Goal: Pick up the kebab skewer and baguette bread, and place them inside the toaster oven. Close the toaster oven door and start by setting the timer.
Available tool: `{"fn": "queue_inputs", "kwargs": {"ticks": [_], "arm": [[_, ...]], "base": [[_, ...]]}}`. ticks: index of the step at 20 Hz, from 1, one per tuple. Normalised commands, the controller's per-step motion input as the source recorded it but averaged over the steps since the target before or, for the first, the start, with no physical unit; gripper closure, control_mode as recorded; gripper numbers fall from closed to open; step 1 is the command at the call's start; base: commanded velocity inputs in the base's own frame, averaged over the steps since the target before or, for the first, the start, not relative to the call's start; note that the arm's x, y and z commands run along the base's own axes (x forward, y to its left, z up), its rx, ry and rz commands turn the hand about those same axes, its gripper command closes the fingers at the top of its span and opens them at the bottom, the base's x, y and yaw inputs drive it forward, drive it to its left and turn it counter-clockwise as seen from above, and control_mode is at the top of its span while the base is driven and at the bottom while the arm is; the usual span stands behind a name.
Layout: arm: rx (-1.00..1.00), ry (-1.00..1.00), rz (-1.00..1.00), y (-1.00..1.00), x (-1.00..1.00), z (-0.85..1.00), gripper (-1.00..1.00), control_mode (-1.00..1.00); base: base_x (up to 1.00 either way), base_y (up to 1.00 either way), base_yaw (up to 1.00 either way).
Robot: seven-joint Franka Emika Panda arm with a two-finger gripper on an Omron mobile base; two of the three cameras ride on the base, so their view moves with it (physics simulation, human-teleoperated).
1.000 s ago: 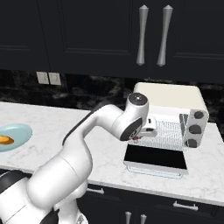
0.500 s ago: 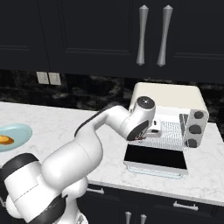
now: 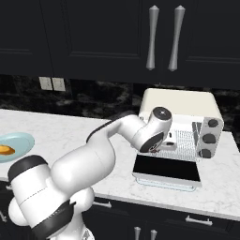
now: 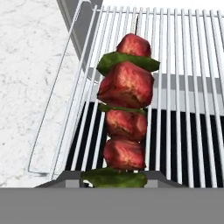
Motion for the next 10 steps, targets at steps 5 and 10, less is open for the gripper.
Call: {"fn": "queue_inputs", "kwargs": {"ticks": [5, 10], "arm": [[0.0, 0.0, 0.0, 0.0, 0.0, -0.09, 1.0, -1.0], [0.0, 0.0, 0.0, 0.0, 0.04, -0.01, 1.0, -1.0]], "base": [[0.0, 0.0, 0.0], [0.0, 0.0, 0.0]]}}
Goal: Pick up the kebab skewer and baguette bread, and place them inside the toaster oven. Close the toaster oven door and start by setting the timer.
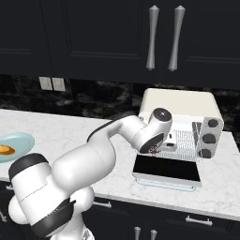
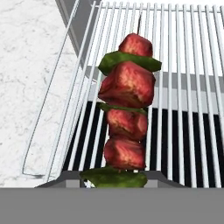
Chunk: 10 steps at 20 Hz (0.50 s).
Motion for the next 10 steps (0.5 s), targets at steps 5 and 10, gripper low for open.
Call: {"fn": "queue_inputs", "kwargs": {"ticks": [5, 10], "arm": [[0.0, 0.0, 0.03, 0.0, 0.19, 0.0, 1.0, -1.0], [0.0, 0.0, 0.05, 0.0, 0.2, -0.09, 1.0, -1.0]], "base": [[0.0, 0.0, 0.0], [0.0, 0.0, 0.0]]}}
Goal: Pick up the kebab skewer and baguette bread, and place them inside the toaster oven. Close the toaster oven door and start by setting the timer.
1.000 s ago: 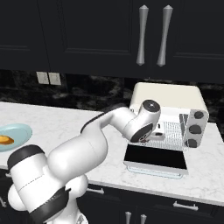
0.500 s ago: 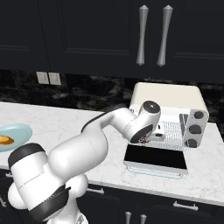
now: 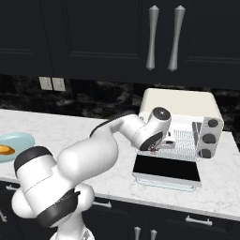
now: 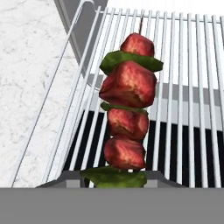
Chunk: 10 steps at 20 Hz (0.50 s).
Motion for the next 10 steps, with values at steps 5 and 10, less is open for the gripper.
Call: {"fn": "queue_inputs", "kwargs": {"ticks": [5, 10], "arm": [[0.0, 0.0, 0.03, 0.0, 0.0, -0.1, 1.0, -1.0], [0.0, 0.0, 0.03, 0.0, 0.0, -0.05, 1.0, -1.0]], "base": [[0.0, 0.0, 0.0], [0.0, 0.0, 0.0]]}}
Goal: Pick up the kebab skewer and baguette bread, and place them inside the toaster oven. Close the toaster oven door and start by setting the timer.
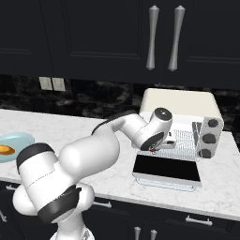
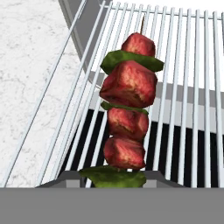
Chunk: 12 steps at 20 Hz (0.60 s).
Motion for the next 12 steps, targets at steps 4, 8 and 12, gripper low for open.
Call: {"fn": "queue_inputs", "kwargs": {"ticks": [4, 8, 12], "arm": [[0.0, 0.0, 0.02, 0.0, 0.0, -0.13, -1.0, -1.0], [0.0, 0.0, 0.0, 0.0, 0.0, -0.01, -1.0, -1.0], [0.0, 0.0, -0.01, 0.0, 0.0, 0.0, -1.0, -1.0]], "base": [[0.0, 0.0, 0.0], [0.0, 0.0, 0.0], [0.0, 0.0, 0.0]]}}
